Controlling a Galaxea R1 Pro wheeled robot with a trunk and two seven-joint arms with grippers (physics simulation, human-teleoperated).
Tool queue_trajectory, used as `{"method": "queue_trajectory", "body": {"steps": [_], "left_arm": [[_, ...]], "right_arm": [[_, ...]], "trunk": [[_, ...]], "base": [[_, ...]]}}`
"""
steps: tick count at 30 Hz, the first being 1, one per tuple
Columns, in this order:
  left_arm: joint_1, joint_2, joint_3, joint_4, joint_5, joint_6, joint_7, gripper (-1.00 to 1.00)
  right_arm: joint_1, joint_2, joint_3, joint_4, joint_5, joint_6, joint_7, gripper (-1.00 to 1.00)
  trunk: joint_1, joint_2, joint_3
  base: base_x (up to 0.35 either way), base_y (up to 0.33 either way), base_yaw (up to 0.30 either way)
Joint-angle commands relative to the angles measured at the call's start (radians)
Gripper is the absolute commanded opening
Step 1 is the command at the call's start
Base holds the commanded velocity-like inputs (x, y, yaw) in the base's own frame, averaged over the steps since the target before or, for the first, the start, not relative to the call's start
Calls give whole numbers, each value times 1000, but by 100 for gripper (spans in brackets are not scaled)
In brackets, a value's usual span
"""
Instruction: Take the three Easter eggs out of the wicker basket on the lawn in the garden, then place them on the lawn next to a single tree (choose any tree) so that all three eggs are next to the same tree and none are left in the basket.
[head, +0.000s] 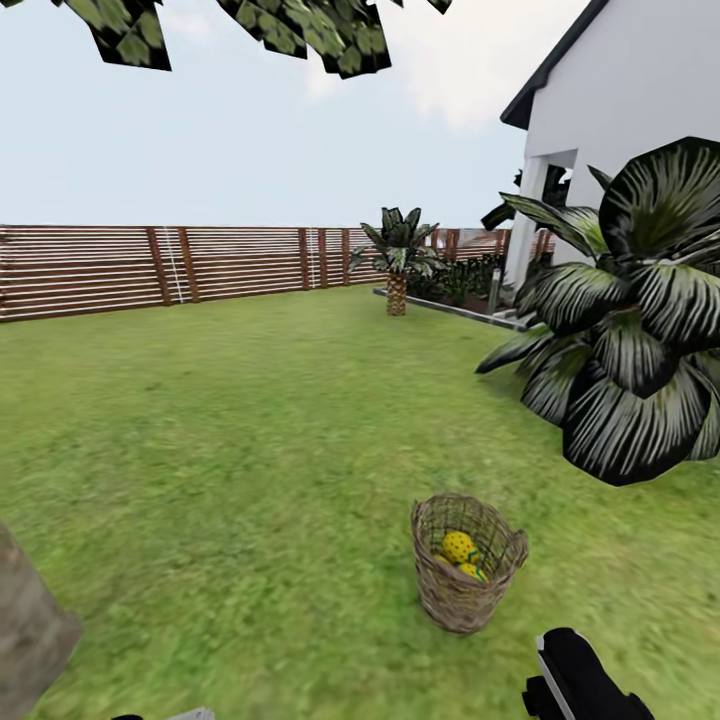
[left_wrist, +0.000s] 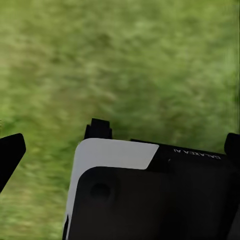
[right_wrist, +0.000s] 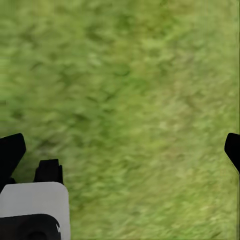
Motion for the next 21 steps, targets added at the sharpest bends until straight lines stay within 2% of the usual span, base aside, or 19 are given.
{"method": "queue_trajectory", "body": {"steps": [1,14,21], "left_arm": [[-1,0,0,-1,5,4,2,100],[-1,-1,-2,-1,5,4,2,100],[-1,-12,-2,-1,5,3,3,100]], "right_arm": [[0,0,0,-1,1,4,-1,100],[0,0,1,-1,1,4,-1,100],[0,0,1,-1,2,4,0,100]], "trunk": [[1,-1,-1],[1,-1,-1],[1,-1,-1]], "base": [[337,0,241],[337,0,253],[337,0,227]]}}
